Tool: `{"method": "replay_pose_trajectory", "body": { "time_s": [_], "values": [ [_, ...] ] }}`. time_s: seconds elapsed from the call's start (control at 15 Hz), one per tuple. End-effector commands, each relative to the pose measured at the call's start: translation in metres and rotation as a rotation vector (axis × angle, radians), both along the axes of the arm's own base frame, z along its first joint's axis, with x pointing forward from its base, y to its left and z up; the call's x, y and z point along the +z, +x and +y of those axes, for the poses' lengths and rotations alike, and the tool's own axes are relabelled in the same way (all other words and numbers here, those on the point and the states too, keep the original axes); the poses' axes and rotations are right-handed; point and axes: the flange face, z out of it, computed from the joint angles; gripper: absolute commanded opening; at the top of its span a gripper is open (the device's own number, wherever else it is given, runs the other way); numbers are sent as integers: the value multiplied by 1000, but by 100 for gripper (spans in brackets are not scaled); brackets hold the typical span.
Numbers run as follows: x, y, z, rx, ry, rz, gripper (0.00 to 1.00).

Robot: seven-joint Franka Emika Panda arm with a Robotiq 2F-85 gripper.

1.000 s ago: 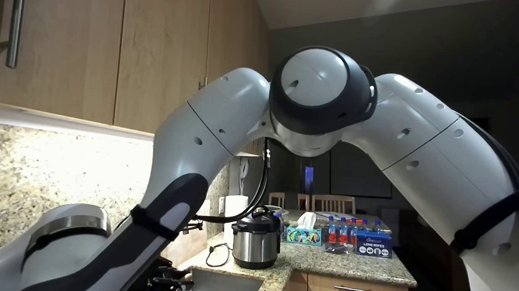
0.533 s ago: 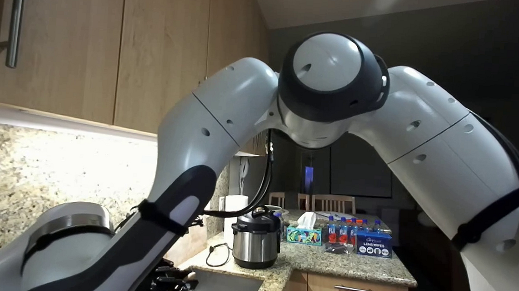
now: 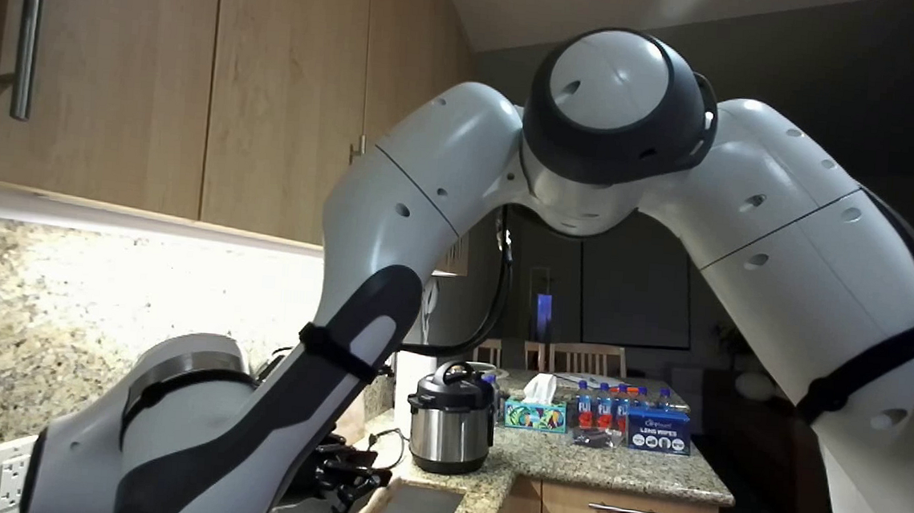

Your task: Use the wooden spoon to stir the contents in the white pot

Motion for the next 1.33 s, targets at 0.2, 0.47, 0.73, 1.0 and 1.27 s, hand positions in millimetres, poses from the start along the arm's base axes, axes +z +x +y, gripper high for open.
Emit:
{"method": "replay_pose_trajectory", "body": {
  "time_s": [0.2,0.47,0.73,1.0,1.27],
  "values": [
    [-2,-3,-17,-35,1,67,90],
    [7,-4,-9,-44,40,69,100],
    [38,-11,6,-76,190,75,100],
    [79,-11,12,-145,349,66,100],
    [100,-16,-22,-287,490,157,100]
  ]
}}
